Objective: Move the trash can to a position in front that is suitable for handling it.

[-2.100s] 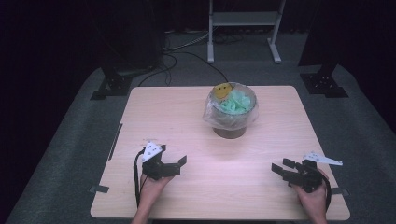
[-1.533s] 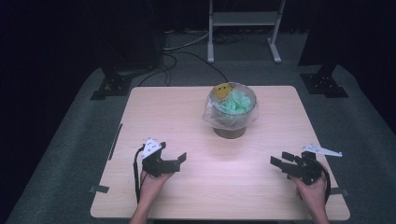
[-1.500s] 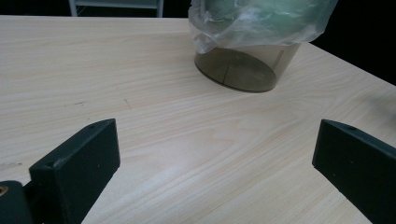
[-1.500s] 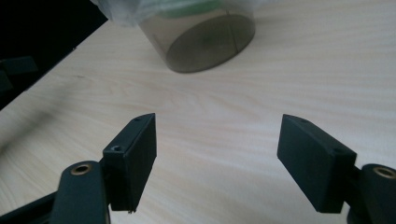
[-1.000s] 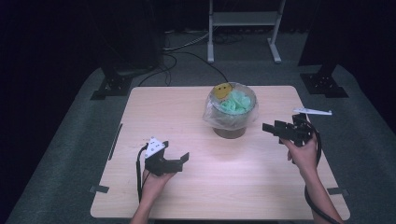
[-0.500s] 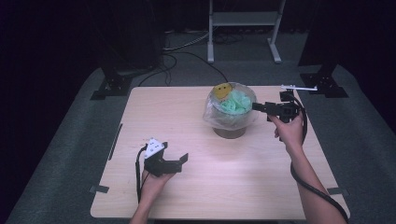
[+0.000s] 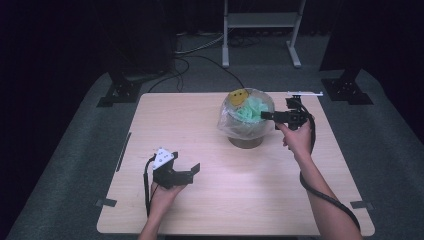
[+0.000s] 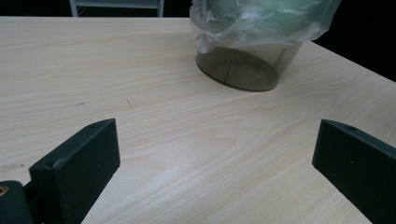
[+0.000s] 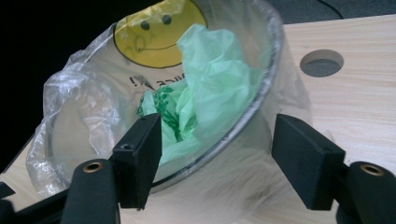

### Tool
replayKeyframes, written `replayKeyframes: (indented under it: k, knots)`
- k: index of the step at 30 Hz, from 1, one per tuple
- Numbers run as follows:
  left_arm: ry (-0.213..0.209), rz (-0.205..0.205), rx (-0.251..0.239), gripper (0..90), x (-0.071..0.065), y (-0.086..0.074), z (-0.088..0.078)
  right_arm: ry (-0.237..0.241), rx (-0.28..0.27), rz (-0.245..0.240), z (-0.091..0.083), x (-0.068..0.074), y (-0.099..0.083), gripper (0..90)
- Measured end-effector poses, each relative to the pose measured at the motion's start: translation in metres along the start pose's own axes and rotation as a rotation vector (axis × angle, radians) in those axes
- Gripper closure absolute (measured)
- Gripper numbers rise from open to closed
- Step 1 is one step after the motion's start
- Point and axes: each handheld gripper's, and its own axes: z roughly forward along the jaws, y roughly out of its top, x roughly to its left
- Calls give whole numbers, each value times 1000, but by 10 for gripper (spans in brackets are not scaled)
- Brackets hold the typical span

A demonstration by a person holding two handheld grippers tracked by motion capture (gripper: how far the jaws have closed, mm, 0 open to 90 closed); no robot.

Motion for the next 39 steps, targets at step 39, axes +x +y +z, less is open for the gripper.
replayKeyframes:
  k: [39]
  knots:
    - [3, 11, 7, 0, -2, -1, 2, 77, -23, -108, 12, 49, -26, 326]
